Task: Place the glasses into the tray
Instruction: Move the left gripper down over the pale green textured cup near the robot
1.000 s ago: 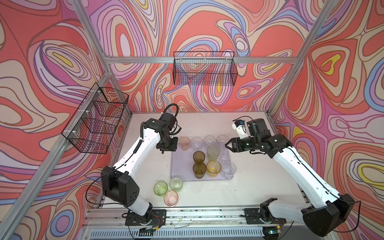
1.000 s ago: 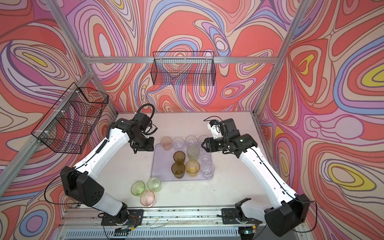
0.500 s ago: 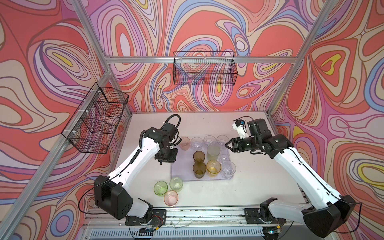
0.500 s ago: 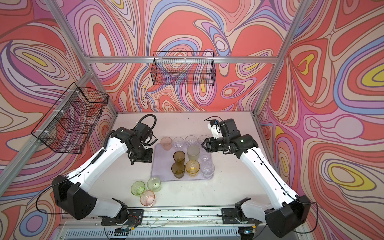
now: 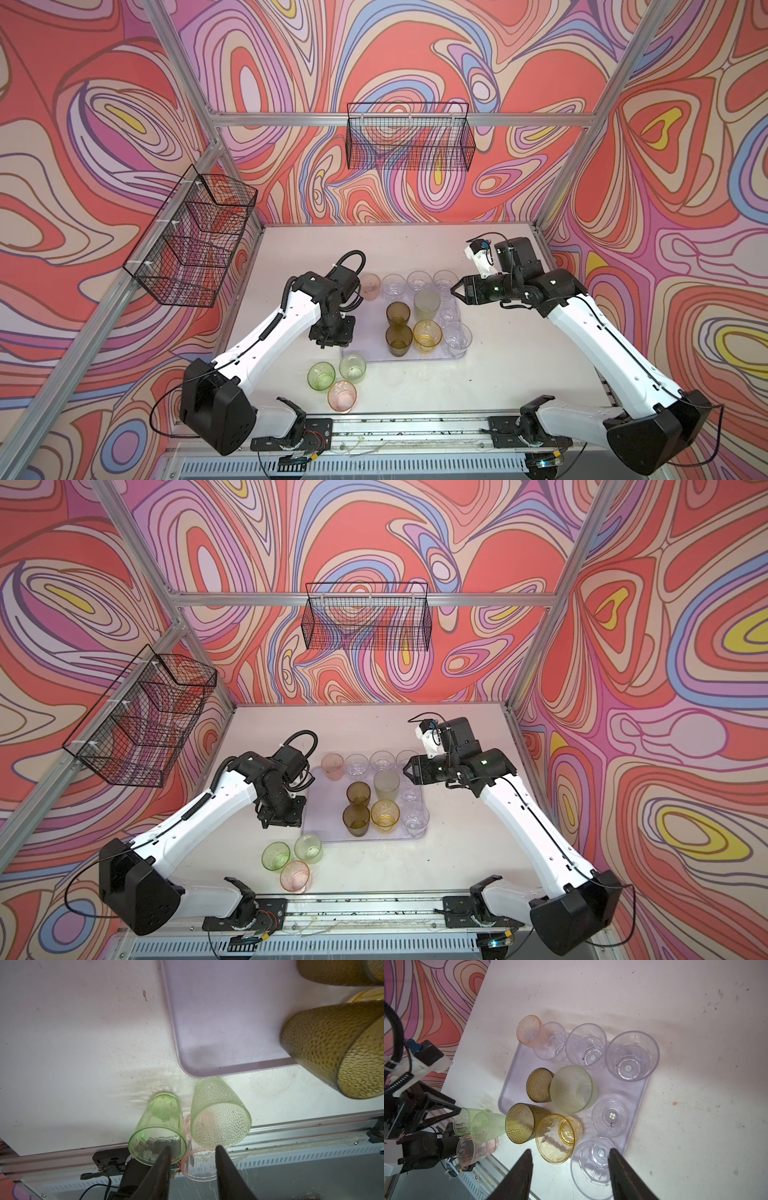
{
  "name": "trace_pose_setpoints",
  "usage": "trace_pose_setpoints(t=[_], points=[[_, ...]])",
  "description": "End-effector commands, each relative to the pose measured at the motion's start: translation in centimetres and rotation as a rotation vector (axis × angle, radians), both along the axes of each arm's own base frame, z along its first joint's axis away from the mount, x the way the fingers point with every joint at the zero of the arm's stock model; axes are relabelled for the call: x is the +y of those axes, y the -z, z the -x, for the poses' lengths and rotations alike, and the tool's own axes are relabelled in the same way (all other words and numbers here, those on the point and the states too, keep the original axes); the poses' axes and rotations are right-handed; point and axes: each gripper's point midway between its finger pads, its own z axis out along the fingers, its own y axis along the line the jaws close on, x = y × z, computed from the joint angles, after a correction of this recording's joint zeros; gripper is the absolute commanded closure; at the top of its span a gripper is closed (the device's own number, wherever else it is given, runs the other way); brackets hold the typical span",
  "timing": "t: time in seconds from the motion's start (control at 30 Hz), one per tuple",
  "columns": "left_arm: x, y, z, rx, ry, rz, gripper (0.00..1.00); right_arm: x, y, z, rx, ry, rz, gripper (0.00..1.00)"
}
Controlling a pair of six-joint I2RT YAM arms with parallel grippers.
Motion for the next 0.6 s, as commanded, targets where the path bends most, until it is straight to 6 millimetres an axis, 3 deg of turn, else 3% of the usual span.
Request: trace_pose_setpoints(t=[0.0,0.57], points=[[0.2,0.5,1.2,0.024,-0.050,0.003,0.62,-0.2,-0.8,0.4,-0.016,-0.004,-0.009,0.40],[-0.5,3.8,2.5,0.086,-0.065,0.024,0.71,0.0,-0.8,0.4,-0.004,-0.009,-0.015,0.40]])
